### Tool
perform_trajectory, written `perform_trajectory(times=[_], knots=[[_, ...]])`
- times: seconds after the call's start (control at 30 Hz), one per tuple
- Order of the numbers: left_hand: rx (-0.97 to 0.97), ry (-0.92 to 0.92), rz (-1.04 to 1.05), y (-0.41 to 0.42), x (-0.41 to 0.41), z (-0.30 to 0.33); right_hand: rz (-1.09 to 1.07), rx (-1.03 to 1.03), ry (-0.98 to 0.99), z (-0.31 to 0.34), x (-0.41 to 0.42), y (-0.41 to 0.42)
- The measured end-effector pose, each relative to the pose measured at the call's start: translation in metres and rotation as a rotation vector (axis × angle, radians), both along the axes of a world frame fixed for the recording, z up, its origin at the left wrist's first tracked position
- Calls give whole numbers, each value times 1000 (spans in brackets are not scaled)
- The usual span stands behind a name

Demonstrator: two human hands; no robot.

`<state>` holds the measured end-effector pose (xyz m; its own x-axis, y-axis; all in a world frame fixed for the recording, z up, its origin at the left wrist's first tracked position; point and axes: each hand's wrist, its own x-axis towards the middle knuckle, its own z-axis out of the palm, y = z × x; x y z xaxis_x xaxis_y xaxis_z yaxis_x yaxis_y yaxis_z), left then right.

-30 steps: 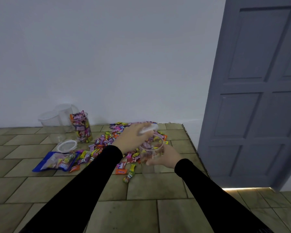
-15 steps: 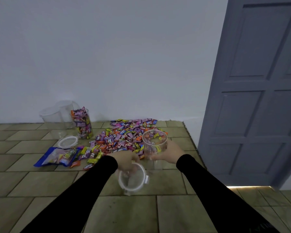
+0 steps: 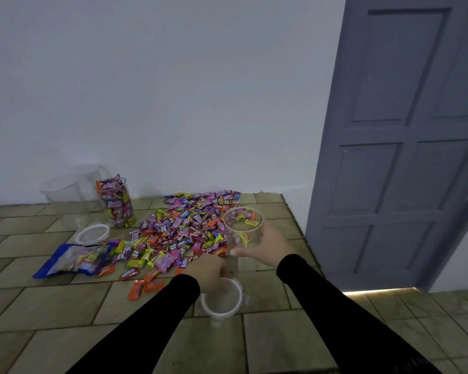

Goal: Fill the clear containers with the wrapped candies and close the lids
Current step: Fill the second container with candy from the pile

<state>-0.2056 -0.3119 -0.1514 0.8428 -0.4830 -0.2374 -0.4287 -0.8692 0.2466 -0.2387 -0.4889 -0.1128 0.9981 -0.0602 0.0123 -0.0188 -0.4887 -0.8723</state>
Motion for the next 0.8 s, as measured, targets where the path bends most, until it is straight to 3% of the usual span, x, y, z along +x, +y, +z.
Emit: perform_trajectory(times=[0.17, 0.37, 0.53, 0.8], knots=[[-100, -66, 32, 8, 7, 6, -118, -6, -118, 27, -10, -2], [-243, -196, 134, 23, 16, 19, -100, -193, -274, 62, 10, 24], [-312, -288, 250, 50, 17, 25, 52, -467, -362, 69, 26, 70], [-264, -396, 559, 116, 21, 2, 278, -630, -323, 24, 57, 141]])
